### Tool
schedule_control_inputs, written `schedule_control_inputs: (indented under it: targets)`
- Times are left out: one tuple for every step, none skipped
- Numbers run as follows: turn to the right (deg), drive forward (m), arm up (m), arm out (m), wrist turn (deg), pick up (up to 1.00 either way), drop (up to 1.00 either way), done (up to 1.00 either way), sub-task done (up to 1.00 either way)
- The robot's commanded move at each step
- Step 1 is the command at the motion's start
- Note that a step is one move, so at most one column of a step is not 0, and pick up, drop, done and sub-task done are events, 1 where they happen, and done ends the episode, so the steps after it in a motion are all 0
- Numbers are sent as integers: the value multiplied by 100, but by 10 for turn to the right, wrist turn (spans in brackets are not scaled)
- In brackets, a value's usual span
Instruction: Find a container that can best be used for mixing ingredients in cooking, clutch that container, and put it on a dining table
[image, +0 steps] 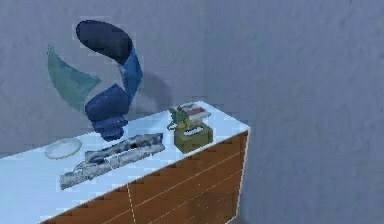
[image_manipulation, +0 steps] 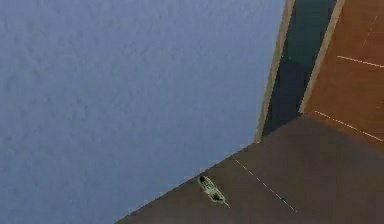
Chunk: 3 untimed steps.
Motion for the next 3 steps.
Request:
schedule_control_inputs:
  targets:
    - [0,10,0,0,0,0,0,0,0]
    - [-450,0,0,0,0,0,0,0,0]
    - [-450,0,0,0,0,0,0,0,0]
